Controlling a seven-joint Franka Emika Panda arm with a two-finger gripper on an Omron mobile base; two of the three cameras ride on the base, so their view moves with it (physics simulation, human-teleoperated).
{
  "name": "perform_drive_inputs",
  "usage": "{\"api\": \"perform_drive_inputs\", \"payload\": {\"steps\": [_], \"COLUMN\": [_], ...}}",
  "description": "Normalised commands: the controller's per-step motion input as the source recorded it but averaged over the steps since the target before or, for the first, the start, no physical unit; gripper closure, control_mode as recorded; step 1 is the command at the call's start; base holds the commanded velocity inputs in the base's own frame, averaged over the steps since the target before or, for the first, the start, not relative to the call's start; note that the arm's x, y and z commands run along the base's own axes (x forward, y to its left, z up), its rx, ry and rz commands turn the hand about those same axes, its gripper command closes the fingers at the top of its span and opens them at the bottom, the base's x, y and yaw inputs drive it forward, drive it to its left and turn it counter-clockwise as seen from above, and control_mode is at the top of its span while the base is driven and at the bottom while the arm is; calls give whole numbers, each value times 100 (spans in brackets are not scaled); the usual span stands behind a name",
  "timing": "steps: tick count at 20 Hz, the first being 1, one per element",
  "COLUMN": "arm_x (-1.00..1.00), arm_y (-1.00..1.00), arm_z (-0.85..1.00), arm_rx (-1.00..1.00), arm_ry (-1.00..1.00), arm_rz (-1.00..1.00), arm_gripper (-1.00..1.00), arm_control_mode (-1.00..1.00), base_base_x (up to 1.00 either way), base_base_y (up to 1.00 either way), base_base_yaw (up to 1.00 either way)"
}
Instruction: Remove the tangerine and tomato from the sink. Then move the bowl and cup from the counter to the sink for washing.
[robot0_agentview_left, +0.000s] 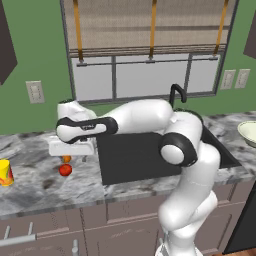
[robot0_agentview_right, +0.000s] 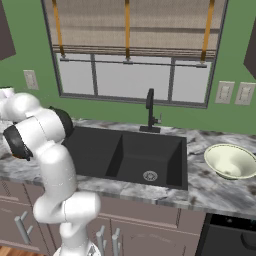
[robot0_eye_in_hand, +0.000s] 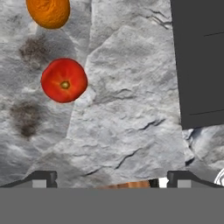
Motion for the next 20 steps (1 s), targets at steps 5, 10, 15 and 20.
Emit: {"api": "perform_drive_inputs", "payload": {"steps": [5,10,15,20], "arm_x": [-20,-22,-26,-29], "arm_y": [-12,-9,-2,0], "arm_z": [33,32,21,14], "arm_rx": [6,16,15,3], "arm_ry": [0,0,-1,-7], "arm_rz": [0,0,0,0], "arm_gripper": [-100,-100,-100,-100], "arm_control_mode": [-100,-100,-100,-100], "base_base_x": [0,0,0,0], "base_base_y": [0,0,0,0], "base_base_yaw": [0,0,0,0]}}
